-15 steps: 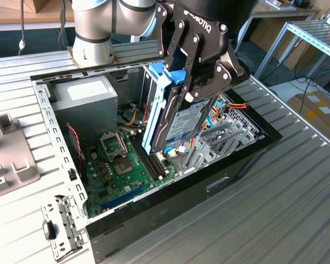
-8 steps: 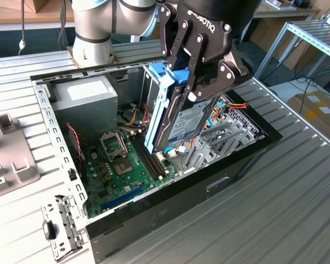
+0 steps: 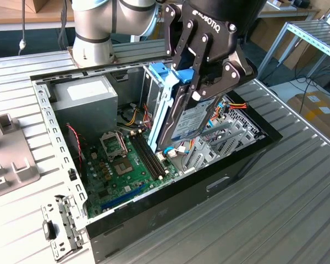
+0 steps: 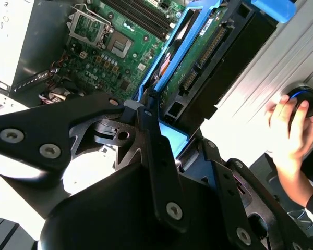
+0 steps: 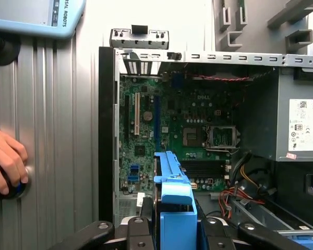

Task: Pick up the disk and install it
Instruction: 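Pick up the disk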

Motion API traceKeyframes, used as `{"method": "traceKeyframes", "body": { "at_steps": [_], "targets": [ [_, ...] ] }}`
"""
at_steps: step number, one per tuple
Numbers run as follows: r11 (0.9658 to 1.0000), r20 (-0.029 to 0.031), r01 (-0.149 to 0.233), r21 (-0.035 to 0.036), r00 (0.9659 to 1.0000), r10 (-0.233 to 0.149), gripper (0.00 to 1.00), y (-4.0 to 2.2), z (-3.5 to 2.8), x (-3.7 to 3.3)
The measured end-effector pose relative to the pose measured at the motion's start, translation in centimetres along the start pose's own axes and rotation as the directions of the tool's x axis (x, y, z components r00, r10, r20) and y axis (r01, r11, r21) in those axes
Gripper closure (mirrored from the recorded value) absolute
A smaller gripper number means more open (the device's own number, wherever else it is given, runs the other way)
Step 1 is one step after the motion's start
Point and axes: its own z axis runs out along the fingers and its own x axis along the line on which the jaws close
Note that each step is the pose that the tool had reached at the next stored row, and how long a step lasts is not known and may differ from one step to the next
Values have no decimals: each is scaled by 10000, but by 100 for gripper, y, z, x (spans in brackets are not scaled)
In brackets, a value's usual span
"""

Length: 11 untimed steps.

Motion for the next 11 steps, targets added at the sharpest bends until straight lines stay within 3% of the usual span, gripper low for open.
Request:
{"method": "traceKeyframes", "body": {
  "at_steps": [11],
  "targets": [
    [10000,-1,-10,0,10000,10,63,-104,4,9]
  ]
}}
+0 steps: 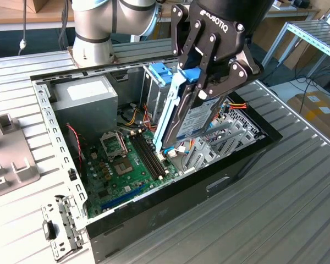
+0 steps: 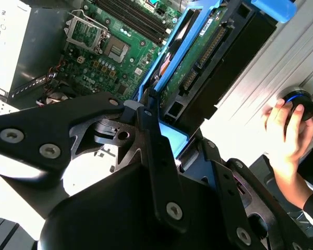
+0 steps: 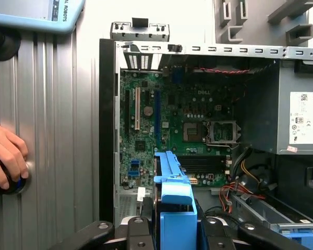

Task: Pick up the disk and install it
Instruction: 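Pick up the disk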

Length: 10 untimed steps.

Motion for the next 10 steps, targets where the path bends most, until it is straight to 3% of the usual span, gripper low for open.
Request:
{"method": "traceKeyframes", "body": {
  "at_steps": [10],
  "targets": [
    [10000,-1,-13,0,10000,13,63,-93,4,11]
  ]
}}
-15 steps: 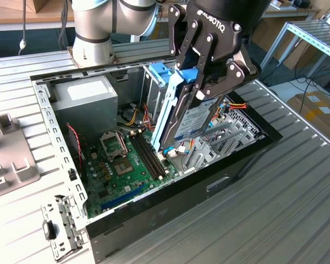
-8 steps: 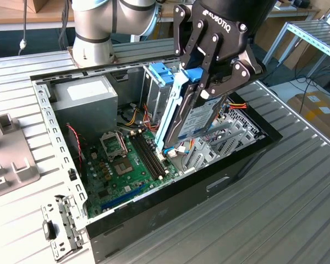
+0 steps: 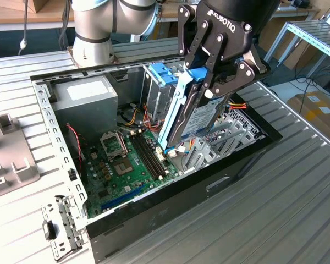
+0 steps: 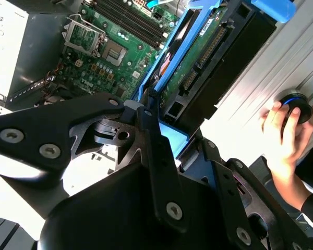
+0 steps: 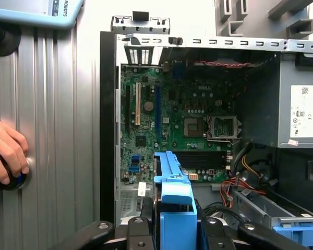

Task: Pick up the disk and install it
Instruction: 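Pick up the disk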

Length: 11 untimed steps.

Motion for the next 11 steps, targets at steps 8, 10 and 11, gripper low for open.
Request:
{"method": "traceKeyframes", "body": {
  "at_steps": [8,10,11],
  "targets": [
    [10000,-1,-14,0,10000,14,63,-81,5,10],
    [10000,0,-17,1,10000,17,63,-117,9,13],
    [10000,0,-17,1,10000,17,63,-125,10,13]
  ]
}}
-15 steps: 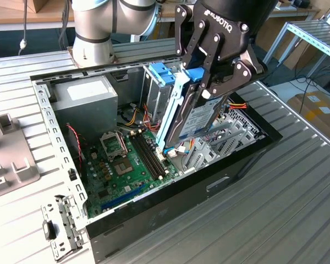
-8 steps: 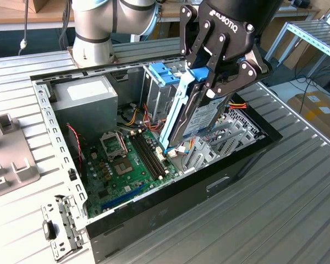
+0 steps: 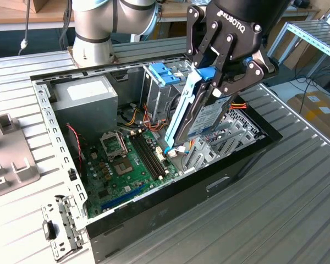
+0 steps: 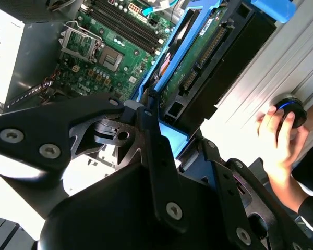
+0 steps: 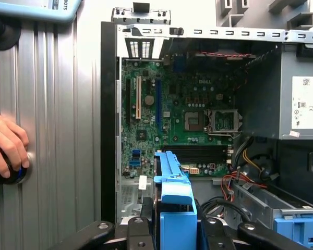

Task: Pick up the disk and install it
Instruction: 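Pick up the disk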

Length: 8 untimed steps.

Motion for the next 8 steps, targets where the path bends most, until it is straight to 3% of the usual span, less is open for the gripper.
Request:
{"method": "traceKeyframes", "body": {
  "at_steps": [8],
  "targets": [
    [10000,1,-1,0,10000,1,63,-45,8,4]
  ]
}}
